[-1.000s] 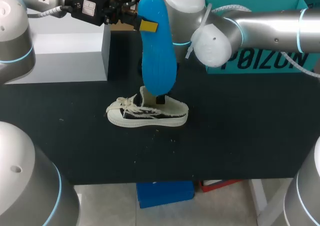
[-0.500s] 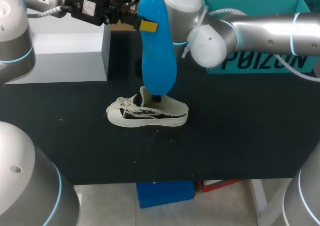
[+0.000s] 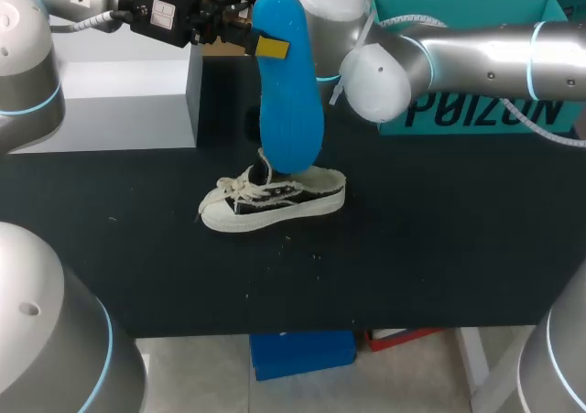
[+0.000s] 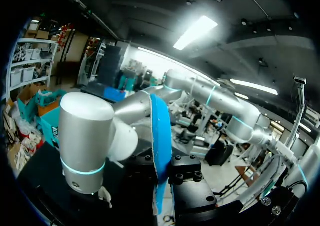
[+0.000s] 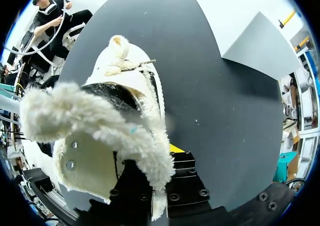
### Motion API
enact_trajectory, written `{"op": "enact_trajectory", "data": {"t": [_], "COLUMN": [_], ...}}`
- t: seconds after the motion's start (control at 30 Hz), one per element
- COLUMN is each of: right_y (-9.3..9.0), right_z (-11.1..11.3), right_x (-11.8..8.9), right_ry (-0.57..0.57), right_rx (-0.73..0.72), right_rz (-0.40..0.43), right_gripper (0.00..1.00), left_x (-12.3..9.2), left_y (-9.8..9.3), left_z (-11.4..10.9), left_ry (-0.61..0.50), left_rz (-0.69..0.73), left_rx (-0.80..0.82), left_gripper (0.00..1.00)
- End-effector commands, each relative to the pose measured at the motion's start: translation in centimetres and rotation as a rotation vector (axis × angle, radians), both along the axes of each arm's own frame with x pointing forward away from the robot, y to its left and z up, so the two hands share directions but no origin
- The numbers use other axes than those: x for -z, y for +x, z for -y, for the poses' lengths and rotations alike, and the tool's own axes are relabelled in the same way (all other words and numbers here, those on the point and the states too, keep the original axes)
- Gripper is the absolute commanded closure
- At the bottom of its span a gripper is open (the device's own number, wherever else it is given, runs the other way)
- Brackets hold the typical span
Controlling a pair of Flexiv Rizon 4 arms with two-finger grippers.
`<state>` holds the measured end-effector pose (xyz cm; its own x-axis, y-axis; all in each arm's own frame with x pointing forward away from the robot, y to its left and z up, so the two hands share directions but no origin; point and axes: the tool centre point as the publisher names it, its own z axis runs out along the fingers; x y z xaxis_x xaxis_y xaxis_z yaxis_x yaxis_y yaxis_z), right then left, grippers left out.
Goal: Take the shoe out of the shoebox, open the shoe tongue, remove and reinsert the insole, then place the shoe into the shoebox
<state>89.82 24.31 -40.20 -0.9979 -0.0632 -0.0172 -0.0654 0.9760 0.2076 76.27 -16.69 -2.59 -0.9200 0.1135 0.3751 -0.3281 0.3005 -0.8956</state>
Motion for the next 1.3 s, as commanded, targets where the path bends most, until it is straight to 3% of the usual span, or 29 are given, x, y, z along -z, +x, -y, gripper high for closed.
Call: {"op": "enact_trajectory", "data": {"t": [0.03, 0.27, 0.57, 0.77, 0.93, 1.3], "right_y": [0.1, 0.1, 0.7, 1.9, 2.4, 1.3], "right_z": [-0.1, -0.2, 0.8, 2.8, 4.2, 5.3], "right_x": [0.1, -0.2, -5.3, -7.5, -8.4, -9.4], "right_ry": [-0.001, 0.008, 0.09, 0.054, 0.062, 0.137], "right_rx": [0.001, 0.004, 0.157, 0.451, 0.747, 1.182], "right_rz": [-0.001, -0.01, -0.002, 0.089, 0.08, 0.112], "right_gripper": [1.0, 1.0, 1.0, 1.0, 1.0, 1.0], "left_x": [0.1, 0.1, 0.1, 0.1, 0.1, 0.1], "left_y": [0.0, 0.0, 0.0, 0.0, 0.0, 0.0], "left_z": [0.1, 0.1, 0.1, 0.1, 0.1, 0.1], "left_ry": [0.001, 0.001, 0.001, 0.001, 0.001, 0.001], "left_rz": [0.001, 0.001, 0.001, 0.001, 0.001, 0.001], "left_rx": [-0.001, -0.001, -0.001, -0.001, -0.001, -0.001], "left_gripper": [1.0, 1.0, 1.0, 1.0, 1.0, 1.0]}}
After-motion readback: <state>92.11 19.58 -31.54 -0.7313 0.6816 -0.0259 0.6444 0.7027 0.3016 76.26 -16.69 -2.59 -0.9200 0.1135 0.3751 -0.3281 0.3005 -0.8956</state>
